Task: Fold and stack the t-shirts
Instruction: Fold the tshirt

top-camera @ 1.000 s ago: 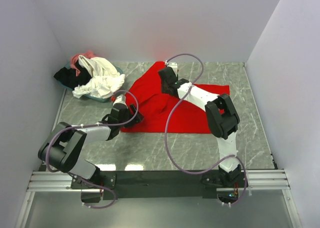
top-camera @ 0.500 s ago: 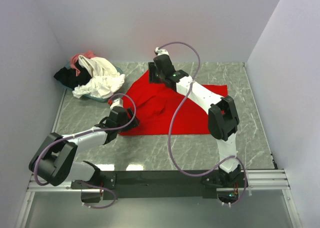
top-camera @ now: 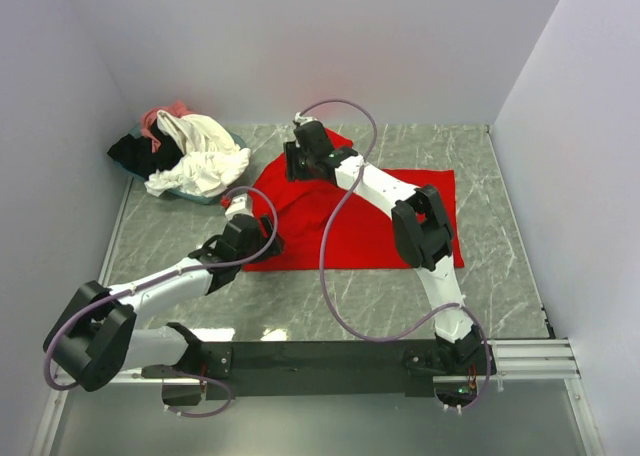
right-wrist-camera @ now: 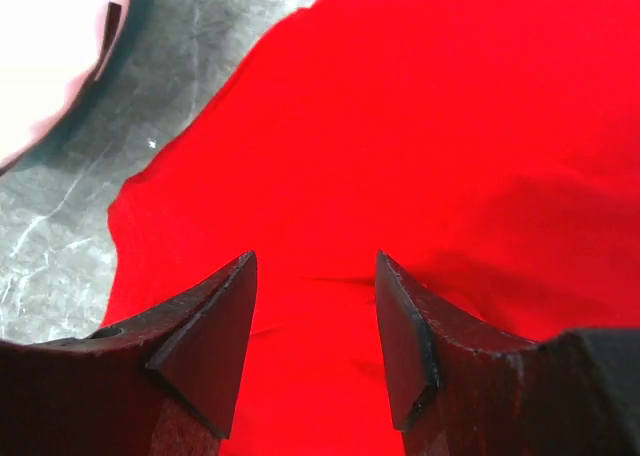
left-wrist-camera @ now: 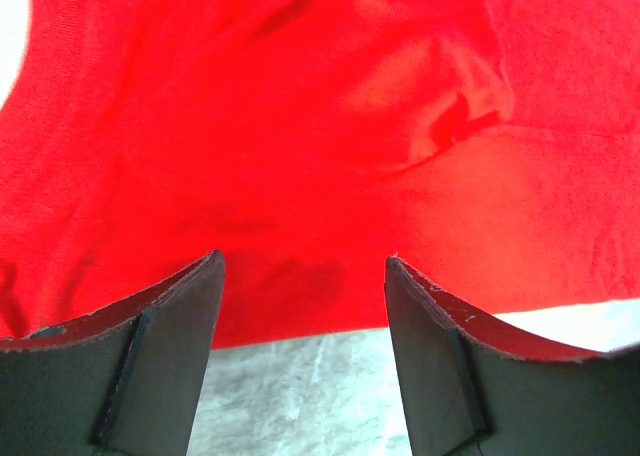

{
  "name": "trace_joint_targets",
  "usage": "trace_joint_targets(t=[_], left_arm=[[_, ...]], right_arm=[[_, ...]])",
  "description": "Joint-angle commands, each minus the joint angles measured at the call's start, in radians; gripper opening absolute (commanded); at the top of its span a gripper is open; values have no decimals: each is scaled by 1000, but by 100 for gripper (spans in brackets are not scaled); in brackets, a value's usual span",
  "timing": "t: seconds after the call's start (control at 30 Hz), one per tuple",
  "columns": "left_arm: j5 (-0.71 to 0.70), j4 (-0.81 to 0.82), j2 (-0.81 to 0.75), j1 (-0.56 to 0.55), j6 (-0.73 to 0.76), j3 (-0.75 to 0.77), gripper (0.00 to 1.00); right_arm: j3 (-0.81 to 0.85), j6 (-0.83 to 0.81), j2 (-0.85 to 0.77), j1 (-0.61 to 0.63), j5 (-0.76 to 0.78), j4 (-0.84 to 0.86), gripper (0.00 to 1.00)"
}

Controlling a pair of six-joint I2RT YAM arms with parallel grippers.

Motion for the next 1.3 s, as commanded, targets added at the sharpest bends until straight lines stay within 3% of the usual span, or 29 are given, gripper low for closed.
trace_joint_targets(t=[0.0, 0.2, 0.6, 0.9, 1.27], left_arm=[[-32, 19, 4, -29, 4, 40, 71], [-35, 53, 119, -83, 1, 93, 71], [-47, 79, 249, -121, 1, 126, 71], [-56, 71, 251, -123, -1, 97, 72], [-62, 59, 210, -123, -11, 57, 72]], right_arm=[[-32, 17, -21, -3, 5, 15, 58], [-127, 49, -37, -1, 23, 39, 57], [-117, 70, -1, -6, 57, 41, 57], [-135, 84, 9, -10, 62, 41, 57], [-92, 90, 42, -15, 66, 2, 47]])
